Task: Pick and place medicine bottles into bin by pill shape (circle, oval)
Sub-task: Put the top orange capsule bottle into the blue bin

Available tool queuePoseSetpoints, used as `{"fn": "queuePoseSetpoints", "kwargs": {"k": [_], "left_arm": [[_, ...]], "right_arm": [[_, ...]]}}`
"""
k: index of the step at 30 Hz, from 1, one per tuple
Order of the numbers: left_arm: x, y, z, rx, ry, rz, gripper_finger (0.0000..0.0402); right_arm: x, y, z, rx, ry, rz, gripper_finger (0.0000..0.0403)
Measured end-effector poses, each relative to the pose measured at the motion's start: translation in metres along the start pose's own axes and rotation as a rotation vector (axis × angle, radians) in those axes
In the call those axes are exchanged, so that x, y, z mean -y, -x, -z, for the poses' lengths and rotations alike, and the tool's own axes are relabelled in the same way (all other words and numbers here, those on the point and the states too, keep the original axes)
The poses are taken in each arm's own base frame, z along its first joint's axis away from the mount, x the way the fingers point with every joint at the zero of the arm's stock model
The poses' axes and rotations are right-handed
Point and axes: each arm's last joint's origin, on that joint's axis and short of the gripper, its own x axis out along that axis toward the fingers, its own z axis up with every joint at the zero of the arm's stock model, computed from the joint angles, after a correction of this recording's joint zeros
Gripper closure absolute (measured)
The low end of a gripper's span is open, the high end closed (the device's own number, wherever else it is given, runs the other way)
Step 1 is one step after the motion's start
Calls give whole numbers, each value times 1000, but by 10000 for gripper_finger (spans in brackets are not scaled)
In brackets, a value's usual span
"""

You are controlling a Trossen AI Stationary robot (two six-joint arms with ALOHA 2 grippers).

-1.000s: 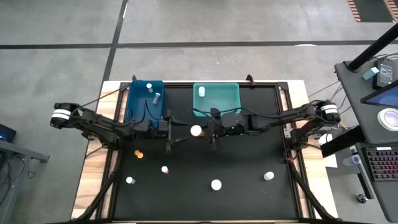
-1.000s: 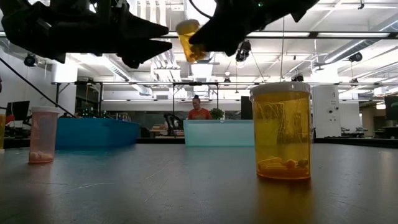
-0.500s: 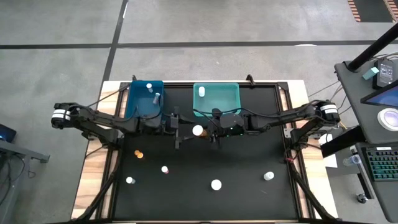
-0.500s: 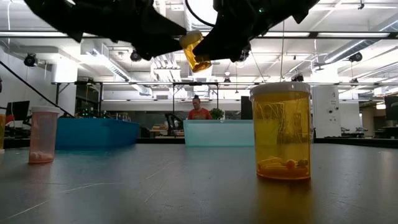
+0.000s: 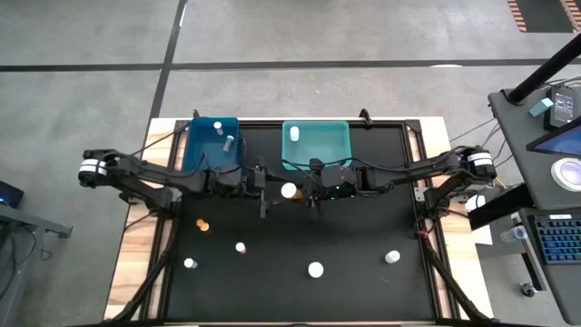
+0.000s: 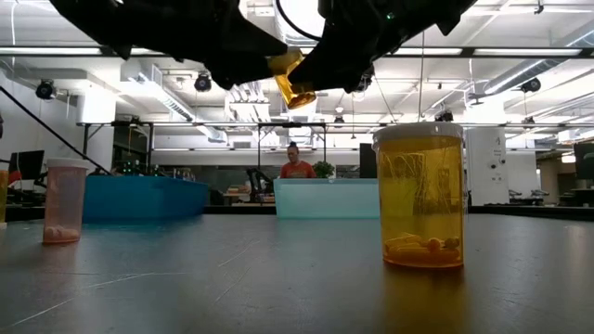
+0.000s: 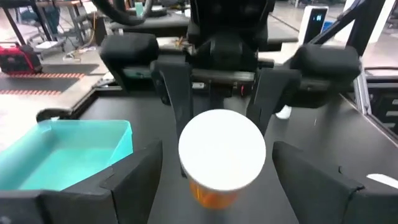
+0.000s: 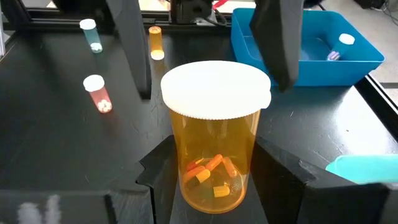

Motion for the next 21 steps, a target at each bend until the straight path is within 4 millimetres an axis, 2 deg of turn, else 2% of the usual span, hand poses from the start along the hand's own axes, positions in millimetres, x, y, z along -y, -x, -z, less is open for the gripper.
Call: {"fn": "queuePoseSetpoints", "kwargs": {"k": [4, 10, 21], "left_arm": [[0, -7, 3, 3, -15, 0, 114], [0, -8, 0, 12, -23, -1, 118], [0, -8, 1, 8, -22, -1, 190]], "right_arm": [[0, 0, 0, 0, 0, 0, 232], [0, 0, 0, 1, 1, 0, 232], [0, 0, 0, 4, 8, 1, 232]]}}
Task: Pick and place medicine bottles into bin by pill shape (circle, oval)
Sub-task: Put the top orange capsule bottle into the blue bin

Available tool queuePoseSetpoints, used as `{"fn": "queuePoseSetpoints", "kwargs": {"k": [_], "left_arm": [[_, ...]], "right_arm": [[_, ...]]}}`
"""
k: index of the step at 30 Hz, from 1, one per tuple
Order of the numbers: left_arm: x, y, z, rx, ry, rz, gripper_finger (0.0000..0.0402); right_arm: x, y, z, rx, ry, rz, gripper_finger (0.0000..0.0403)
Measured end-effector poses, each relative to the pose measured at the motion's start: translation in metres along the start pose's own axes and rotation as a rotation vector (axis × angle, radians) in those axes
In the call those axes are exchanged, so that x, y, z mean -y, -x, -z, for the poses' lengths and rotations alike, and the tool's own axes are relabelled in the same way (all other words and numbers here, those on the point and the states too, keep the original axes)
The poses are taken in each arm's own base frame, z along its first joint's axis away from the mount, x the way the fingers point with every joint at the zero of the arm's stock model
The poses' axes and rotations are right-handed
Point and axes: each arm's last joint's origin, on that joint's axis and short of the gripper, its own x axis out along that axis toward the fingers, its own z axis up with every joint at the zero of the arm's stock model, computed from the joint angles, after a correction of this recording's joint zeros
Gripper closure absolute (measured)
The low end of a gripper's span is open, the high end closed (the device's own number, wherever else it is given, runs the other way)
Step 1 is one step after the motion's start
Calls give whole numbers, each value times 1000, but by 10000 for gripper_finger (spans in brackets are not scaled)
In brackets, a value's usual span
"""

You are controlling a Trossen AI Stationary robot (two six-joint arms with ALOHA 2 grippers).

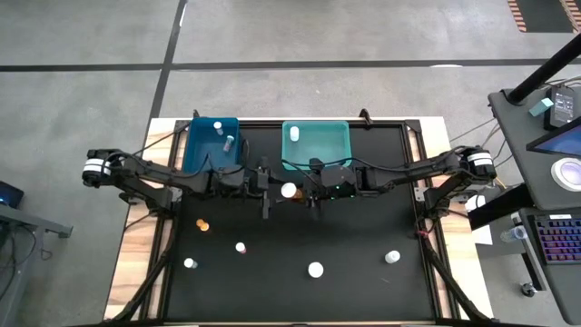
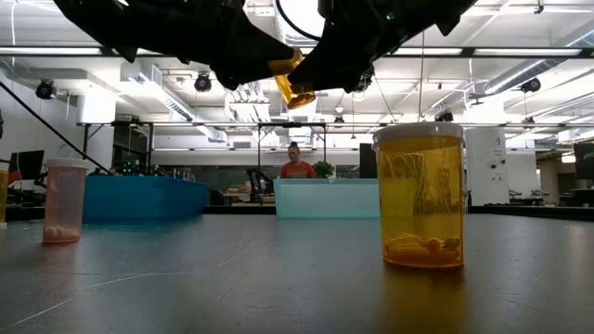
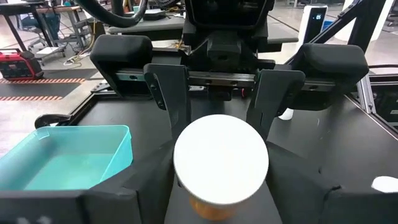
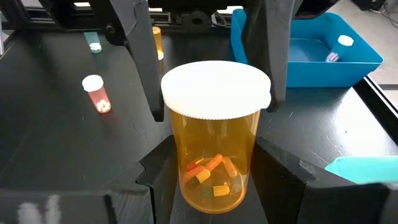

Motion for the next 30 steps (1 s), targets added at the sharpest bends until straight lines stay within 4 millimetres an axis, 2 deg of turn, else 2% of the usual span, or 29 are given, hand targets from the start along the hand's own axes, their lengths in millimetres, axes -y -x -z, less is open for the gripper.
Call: {"fn": "queuePoseSetpoints", "kwargs": {"k": [4, 8, 22, 26, 30], "left_arm": [[0, 0, 0, 0, 3, 0, 210], [0, 0, 0, 1, 4, -4, 213], [0, 1, 3, -19, 2, -10, 213], [-2, 10, 2, -74, -9, -50, 214], [-7, 29, -1, -177, -27, -199, 210]], "right_arm": [[0, 0, 0, 3, 1, 2, 229], [0, 0, 0, 8, 1, 2, 214], [0, 0, 0, 5, 1, 0, 126], [1, 5, -1, -5, 2, 24, 116], [4, 15, -5, -8, 1, 101, 119]]}}
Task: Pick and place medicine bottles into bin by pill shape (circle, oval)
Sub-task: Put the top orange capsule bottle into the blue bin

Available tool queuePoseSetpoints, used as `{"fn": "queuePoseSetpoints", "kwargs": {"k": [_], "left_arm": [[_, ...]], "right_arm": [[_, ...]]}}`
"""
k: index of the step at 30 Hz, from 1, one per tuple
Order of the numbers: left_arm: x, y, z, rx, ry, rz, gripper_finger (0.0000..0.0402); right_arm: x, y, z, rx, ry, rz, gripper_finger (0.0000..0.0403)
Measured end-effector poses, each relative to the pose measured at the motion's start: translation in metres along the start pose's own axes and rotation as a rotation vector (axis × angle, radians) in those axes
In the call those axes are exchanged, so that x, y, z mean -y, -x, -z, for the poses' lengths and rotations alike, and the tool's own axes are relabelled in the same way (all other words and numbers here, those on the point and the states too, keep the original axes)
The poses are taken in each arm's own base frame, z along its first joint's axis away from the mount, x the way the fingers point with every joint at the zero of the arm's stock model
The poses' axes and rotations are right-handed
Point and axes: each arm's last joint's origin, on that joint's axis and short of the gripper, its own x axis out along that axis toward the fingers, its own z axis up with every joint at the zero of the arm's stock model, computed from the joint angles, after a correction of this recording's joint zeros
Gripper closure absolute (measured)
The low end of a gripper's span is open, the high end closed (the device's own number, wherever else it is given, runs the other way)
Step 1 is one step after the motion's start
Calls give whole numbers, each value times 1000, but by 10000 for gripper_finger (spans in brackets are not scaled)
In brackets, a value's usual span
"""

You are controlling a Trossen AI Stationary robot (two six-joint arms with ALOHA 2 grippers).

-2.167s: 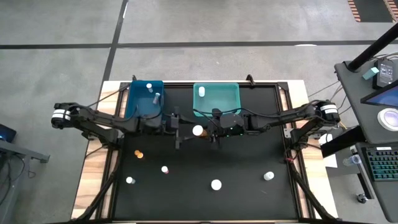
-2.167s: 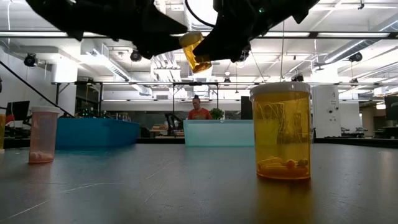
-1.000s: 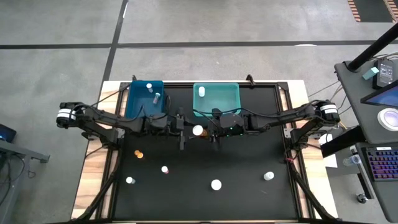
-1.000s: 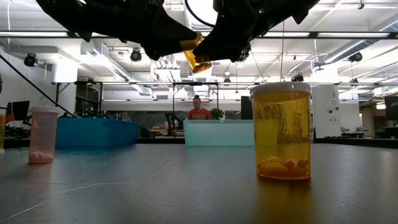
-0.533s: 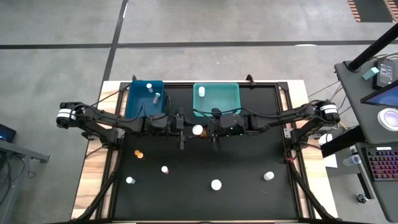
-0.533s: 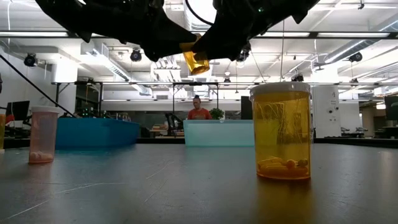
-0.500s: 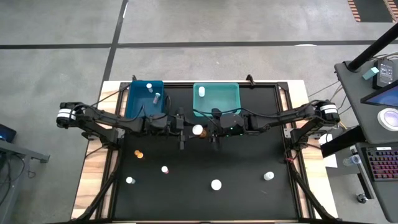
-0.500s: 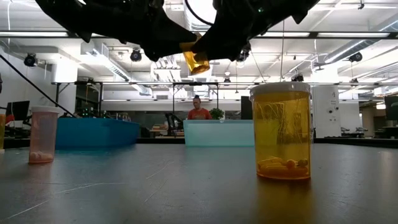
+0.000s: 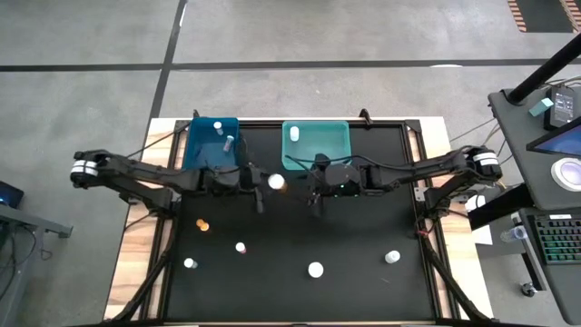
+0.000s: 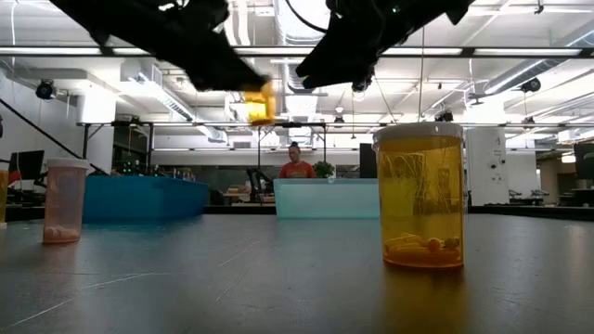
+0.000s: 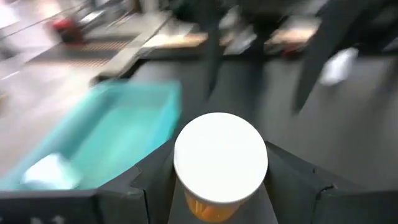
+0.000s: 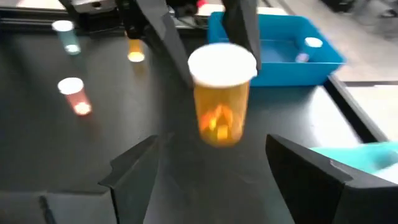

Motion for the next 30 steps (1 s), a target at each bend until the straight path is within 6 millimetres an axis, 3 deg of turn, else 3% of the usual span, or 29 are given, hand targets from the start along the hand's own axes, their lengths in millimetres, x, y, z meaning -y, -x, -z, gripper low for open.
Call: {"fn": "queuePoseSetpoints", "kwargs": {"k": [7, 12, 16, 30], "left_arm": [[-24, 48, 8, -180, 48, -389, 201], [-42, 83, 16, -242, 149, -568, 200], [-54, 99, 23, -267, 247, -656, 199], [-86, 92, 43, -394, 360, -873, 197]], "right_arm": [[3, 13, -6, 24, -12, 31, 133], [3, 15, -3, 18, -12, 30, 139], [3, 12, -1, 10, -22, 36, 140], [2, 8, 2, -4, -33, 37, 140]]}}
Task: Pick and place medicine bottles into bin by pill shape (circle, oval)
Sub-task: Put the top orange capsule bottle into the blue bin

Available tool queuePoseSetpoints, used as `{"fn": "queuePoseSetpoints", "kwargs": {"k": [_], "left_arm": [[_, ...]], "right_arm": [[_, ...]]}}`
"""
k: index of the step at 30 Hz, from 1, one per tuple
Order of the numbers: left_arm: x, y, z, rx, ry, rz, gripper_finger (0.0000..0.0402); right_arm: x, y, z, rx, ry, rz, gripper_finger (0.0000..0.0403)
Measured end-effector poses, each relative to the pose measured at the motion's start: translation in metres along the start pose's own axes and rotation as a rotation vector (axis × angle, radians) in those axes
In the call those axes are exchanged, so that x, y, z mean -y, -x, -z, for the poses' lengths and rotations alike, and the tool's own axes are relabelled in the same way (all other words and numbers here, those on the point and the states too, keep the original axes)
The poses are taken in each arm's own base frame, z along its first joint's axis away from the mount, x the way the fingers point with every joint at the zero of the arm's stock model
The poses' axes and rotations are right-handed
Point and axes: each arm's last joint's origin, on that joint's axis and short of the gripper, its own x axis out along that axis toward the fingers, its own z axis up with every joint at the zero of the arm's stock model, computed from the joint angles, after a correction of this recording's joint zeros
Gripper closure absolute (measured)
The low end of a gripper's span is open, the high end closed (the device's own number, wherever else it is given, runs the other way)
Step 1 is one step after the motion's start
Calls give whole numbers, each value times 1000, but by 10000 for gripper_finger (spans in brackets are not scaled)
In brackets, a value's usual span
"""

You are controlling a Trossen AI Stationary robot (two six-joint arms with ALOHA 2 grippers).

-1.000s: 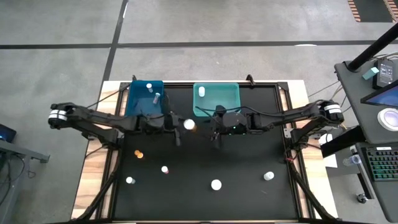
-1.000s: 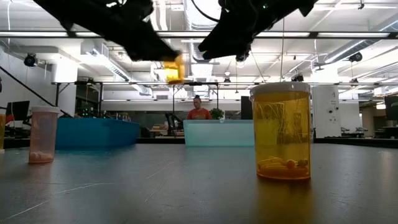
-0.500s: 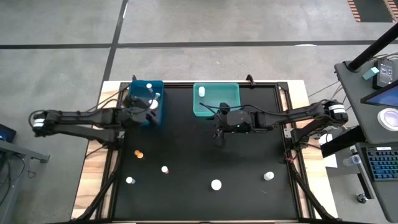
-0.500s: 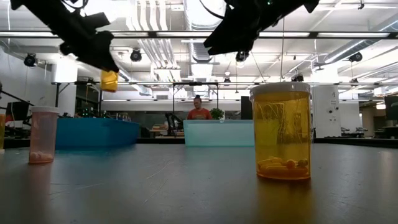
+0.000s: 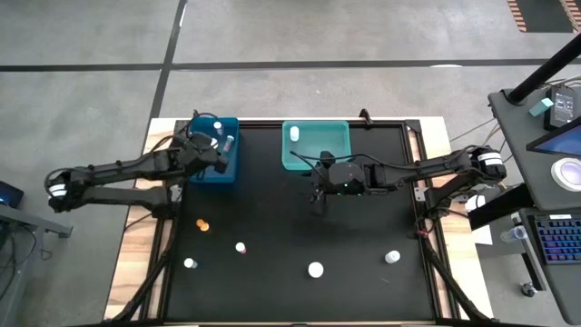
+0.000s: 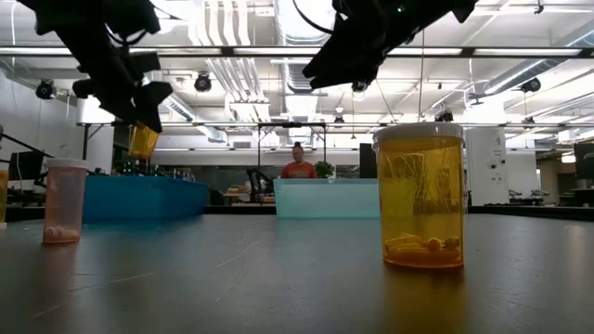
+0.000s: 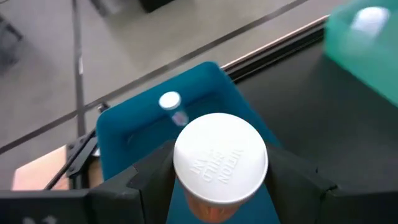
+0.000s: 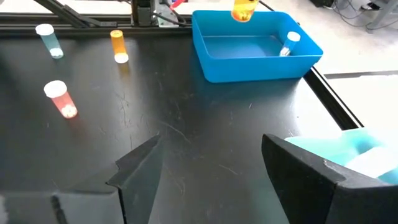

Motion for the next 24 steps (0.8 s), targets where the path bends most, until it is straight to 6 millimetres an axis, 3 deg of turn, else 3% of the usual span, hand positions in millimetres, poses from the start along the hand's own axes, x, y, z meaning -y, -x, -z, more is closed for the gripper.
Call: {"fn": "queuePoseSetpoints", "kwargs": {"k": [8, 16, 24], "left_arm": [[-4, -22, 6, -54, 25, -99, 197], [-14, -58, 21, 0, 178, -193, 197], [-23, -87, 36, -51, 230, -269, 197]], "right_arm": [[0, -1, 2, -8, -7, 0, 140], [0, -1, 2, -8, -16, 0, 140], [0, -2, 4, -12, -23, -1, 140]]}}
